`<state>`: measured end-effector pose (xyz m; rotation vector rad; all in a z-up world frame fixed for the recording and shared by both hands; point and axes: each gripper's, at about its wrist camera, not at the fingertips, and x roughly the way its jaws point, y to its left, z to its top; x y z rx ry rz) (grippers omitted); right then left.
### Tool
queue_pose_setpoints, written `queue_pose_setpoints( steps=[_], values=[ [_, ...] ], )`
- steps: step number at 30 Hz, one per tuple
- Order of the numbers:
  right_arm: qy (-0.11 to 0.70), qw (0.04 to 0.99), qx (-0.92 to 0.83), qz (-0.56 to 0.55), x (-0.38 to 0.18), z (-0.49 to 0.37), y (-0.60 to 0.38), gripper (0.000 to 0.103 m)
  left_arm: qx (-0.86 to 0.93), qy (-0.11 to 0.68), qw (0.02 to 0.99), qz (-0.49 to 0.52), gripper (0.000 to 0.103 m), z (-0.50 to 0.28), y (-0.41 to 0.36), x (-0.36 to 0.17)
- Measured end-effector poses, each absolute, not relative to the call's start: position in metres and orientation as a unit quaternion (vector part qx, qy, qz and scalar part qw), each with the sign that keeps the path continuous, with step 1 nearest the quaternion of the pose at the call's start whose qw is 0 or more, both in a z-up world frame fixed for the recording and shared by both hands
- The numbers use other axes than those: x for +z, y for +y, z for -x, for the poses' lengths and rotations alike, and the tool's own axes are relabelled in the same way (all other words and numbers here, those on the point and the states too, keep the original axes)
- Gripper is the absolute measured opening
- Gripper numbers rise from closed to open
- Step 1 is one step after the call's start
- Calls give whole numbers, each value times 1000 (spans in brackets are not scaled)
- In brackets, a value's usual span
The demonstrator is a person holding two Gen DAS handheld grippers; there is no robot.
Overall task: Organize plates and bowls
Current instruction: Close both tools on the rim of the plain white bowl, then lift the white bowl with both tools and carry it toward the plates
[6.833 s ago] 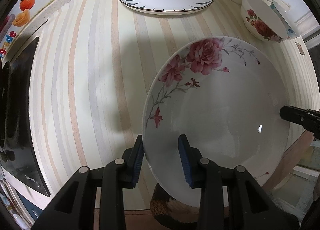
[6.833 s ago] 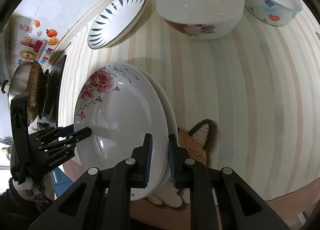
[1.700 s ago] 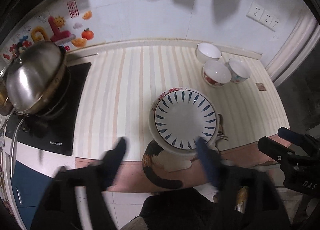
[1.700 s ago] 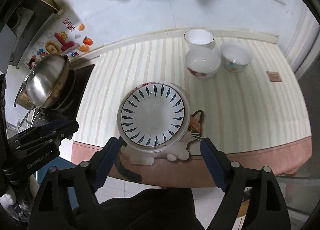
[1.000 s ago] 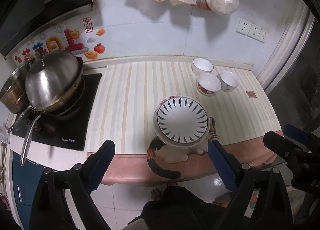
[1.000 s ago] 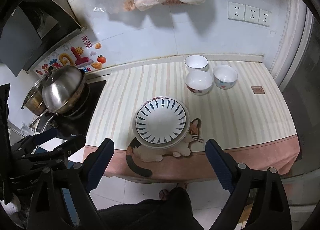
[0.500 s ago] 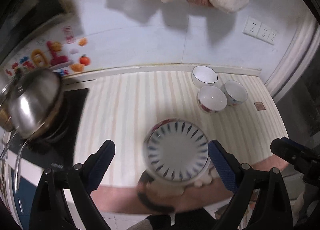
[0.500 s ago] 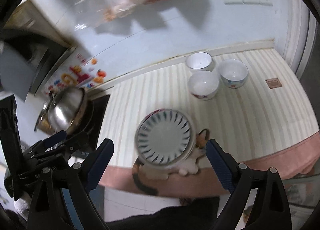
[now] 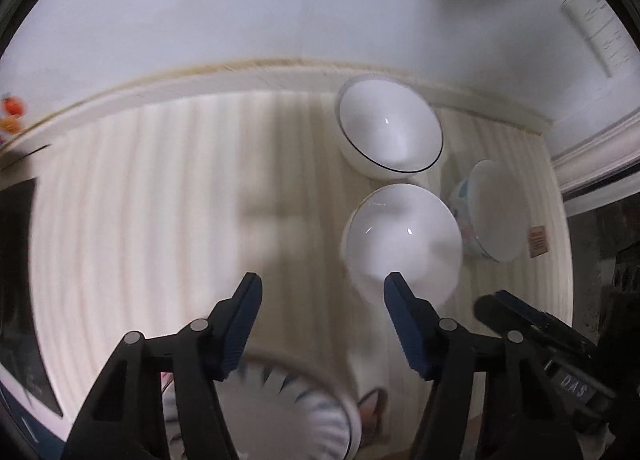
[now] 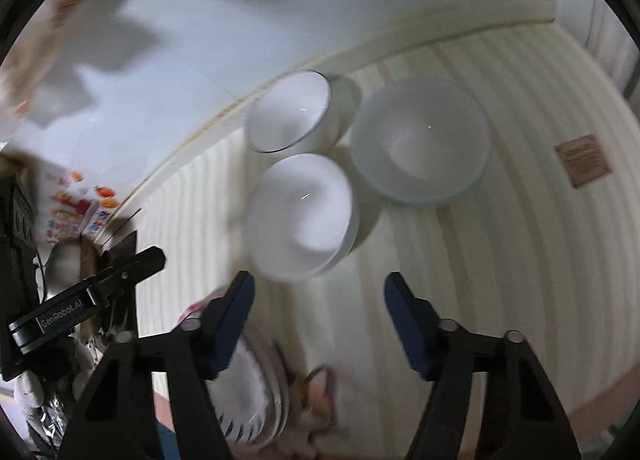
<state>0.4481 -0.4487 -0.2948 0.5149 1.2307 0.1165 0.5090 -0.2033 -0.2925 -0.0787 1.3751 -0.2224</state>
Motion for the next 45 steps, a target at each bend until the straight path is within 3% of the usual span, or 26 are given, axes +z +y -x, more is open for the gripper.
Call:
queue_pose_setpoints(
  steps=[6, 9, 18, 33, 45],
  values=[
    [603, 761, 60, -231, -350, -497, -455, 38, -116, 671, 732, 13, 25, -542, -233, -346],
    [617, 754, 63, -216, -367, -509, -450, 19, -123, 675, 727, 0, 20, -544, -242, -357],
    [617, 757, 71, -201, -367, -514, -446, 16, -133, 664, 736, -2, 20, -519, -247, -339],
    [611, 764, 90, -187, -304, -432, -458, 16, -162, 637, 754, -10, 20, -430, -268, -279],
    [630, 748, 70, -198, -319, -369, -500, 16, -183, 659, 729, -33, 20, -398, -307, -314]
  ],
)
